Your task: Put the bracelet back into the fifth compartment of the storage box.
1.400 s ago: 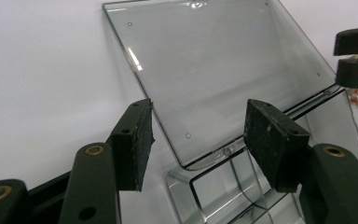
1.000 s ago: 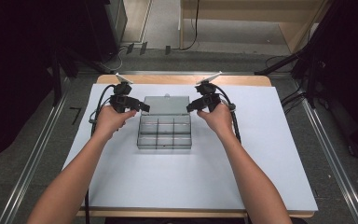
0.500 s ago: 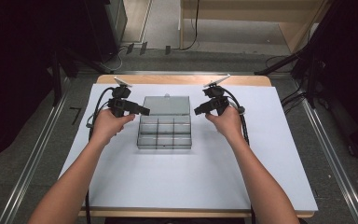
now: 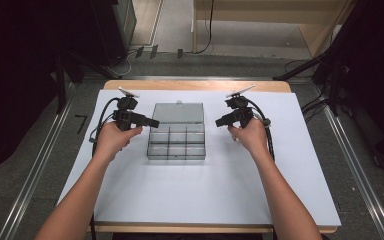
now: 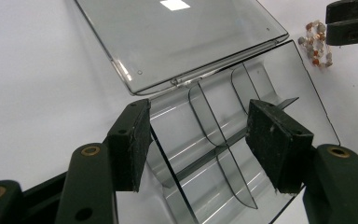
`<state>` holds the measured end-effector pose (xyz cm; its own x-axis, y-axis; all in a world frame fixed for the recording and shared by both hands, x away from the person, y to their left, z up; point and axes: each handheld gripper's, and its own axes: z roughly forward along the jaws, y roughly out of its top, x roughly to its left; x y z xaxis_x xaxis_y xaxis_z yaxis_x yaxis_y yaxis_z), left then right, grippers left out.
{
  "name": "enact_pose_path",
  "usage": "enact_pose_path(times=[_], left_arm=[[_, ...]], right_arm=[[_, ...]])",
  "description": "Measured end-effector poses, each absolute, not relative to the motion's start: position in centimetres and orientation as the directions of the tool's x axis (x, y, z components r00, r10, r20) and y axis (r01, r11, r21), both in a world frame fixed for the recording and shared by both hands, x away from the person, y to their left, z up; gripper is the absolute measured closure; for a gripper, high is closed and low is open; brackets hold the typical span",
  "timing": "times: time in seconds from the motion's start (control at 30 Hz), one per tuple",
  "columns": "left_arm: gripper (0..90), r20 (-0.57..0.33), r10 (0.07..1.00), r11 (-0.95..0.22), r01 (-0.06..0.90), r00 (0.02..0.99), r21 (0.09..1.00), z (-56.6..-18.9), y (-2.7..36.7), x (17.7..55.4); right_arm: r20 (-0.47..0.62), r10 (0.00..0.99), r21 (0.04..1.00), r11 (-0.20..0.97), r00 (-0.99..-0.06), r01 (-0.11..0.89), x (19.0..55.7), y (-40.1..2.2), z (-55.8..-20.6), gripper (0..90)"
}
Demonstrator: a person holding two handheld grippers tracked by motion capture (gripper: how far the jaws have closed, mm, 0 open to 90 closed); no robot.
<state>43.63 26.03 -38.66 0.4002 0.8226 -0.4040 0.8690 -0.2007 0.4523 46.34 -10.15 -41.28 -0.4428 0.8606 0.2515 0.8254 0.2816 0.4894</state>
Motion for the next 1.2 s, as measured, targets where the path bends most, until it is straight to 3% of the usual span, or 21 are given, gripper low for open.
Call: enact_pose_path(times=[1.2], left_arm=[[41.2, -0.411, 0.822, -0.179, 0.863, 0.394, 0.472, -38.5, 27.5, 42.5]], right_arm=[[0.175, 0.898, 0.439, 0.296, -0.404, 0.848, 45.3, -13.6, -43.0, 31.8]])
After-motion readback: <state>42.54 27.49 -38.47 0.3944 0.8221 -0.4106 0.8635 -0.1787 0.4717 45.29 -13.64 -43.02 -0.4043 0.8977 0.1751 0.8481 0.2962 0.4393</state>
